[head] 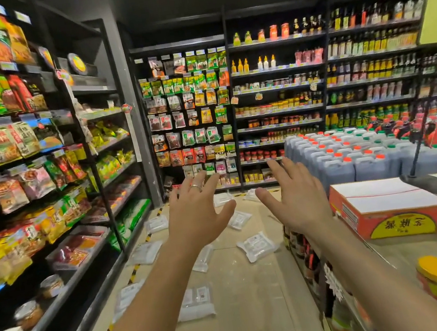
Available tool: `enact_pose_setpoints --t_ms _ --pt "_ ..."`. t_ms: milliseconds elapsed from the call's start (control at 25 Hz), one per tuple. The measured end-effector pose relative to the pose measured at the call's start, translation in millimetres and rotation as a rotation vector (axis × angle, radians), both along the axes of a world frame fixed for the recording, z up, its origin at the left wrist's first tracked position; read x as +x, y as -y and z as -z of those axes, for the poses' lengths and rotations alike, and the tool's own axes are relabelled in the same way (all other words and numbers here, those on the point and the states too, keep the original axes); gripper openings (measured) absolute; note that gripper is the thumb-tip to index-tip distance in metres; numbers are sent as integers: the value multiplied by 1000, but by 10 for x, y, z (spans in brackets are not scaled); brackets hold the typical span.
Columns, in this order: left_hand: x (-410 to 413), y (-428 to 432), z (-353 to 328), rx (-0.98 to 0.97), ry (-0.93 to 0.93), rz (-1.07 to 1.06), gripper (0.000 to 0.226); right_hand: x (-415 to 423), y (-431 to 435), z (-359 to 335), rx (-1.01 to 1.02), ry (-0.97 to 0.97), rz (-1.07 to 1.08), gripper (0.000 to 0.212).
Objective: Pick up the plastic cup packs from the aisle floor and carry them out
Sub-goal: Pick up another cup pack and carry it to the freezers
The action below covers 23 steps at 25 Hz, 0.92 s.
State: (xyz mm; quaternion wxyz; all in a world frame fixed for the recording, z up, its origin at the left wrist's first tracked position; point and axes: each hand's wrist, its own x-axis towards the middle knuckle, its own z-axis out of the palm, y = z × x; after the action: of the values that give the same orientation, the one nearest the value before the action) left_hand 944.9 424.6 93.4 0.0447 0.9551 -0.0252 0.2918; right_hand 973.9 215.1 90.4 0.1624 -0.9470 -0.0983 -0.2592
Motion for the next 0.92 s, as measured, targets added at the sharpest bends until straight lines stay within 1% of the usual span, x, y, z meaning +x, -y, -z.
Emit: enact_pose_setpoints --t_ms 200,440,600,720,920 --pt "1226 33 162 -16 -48 -46 69 1312 41 101 -9 -22 -6 74" --pt "2524 14 246 -53 -65 -116 70 2734 23 155 -44 -41 -93 73" --pt "2974 -94 354 -54 -106 -179 72 3281 -135 282 -55 -79 -144 72" --pt "3291 -194 413 -47 -99 -214 71 3641 -282 363 -50 -97 -188 71" --pt "3790 -391 395 -44 -93 -205 72 4137 -494 382 -43 -87 -202 71"
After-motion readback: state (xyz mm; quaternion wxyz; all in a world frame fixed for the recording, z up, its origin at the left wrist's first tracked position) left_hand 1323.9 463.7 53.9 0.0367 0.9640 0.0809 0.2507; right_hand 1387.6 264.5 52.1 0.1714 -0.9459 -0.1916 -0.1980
